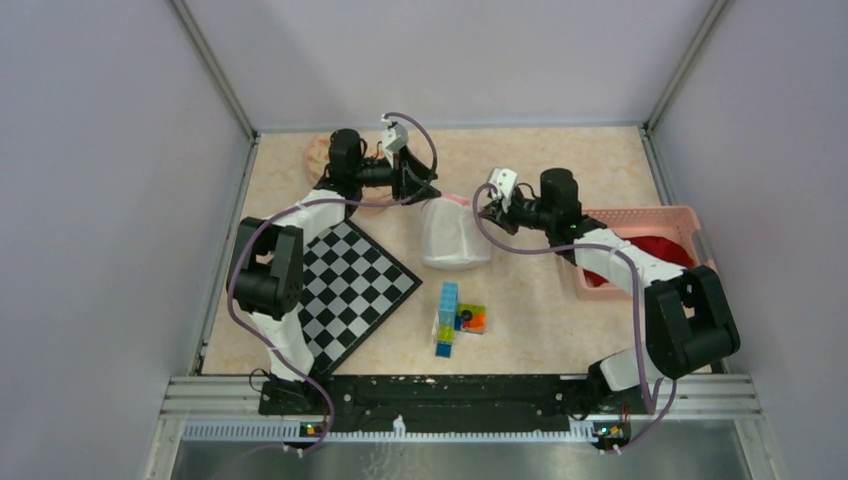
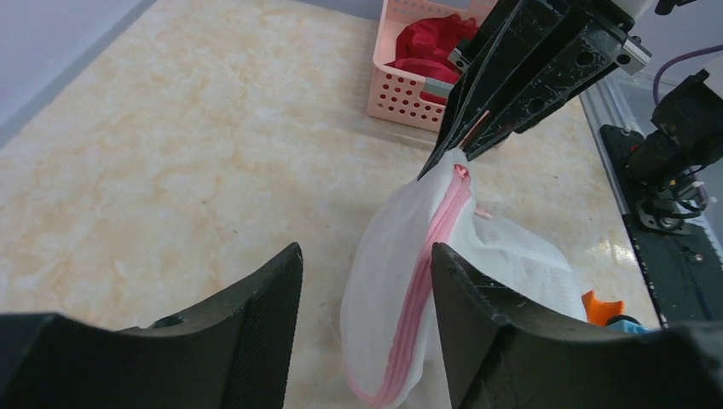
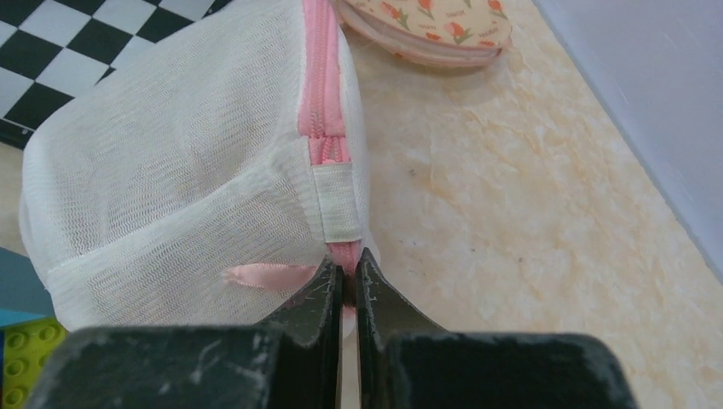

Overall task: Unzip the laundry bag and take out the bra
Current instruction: Unzip the laundry bag at the center of the board.

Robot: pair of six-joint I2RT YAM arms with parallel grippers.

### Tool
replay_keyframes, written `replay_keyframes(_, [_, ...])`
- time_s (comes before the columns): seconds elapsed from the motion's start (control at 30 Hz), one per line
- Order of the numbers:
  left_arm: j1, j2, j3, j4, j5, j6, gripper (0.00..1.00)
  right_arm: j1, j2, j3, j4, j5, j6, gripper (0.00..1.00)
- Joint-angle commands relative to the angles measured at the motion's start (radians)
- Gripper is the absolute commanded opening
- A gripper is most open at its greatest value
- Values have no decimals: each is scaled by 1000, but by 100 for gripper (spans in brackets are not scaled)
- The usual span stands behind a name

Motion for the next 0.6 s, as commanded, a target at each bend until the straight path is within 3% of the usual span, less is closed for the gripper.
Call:
replay_keyframes(0.0, [-19,-66,21,-178,-19,19,63,34,-37,66,-69,59,-78,0])
replay_keyframes(0.27, [-54,0,147,-401,-102,-67,68,106,-53,80,-73,186,-129,0])
replay_keyframes(0.57, [-55,3,180,-381,-56,-132,71,123,-52,144,-74,302,-105,0])
